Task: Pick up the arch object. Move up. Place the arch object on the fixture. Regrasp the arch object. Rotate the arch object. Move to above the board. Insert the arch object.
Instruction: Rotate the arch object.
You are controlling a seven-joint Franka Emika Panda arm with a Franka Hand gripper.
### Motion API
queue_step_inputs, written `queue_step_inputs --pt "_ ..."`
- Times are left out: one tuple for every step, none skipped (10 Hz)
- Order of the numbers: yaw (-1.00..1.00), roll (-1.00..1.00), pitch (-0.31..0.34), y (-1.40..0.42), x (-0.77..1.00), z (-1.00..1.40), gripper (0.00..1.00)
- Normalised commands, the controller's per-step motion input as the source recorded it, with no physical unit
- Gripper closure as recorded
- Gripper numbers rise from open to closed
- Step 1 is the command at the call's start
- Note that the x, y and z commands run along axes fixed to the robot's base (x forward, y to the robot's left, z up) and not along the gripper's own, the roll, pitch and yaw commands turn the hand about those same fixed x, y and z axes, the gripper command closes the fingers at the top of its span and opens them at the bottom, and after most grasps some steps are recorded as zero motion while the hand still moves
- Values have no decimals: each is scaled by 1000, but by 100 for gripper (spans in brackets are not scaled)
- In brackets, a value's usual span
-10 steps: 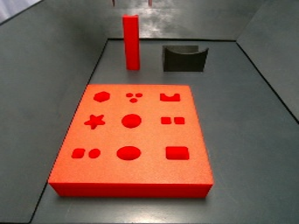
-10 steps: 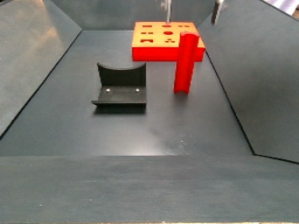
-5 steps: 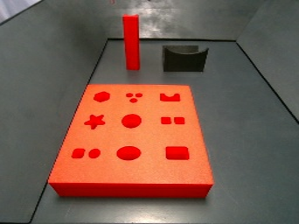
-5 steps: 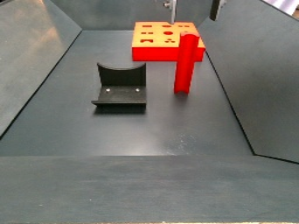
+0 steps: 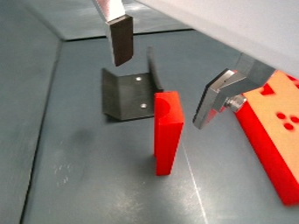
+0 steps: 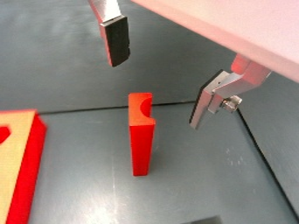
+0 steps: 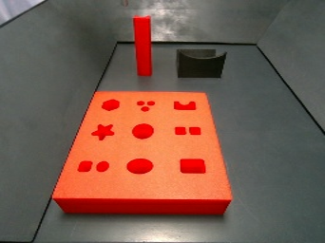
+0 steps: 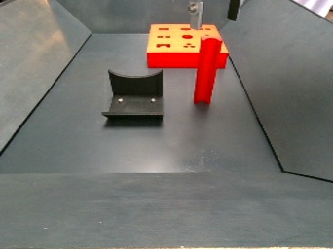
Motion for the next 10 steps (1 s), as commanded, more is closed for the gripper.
queue_step_inputs --pt "1000 -5 7 9 30 -27 0" --pt "1000 -5 7 8 30 -26 0" --pt "1000 -5 7 8 30 -26 0" --pt "1000 -5 8 8 30 -26 0" --pt "1000 -5 8 8 30 -26 0" --pt "1000 -6 8 8 30 -26 0" --pt "1000 -6 8 8 30 -25 0" --pt "1000 -6 9 8 30 -25 0" --pt "1000 -6 9 8 30 -25 0" --pt "1000 -6 9 8 30 -25 0"
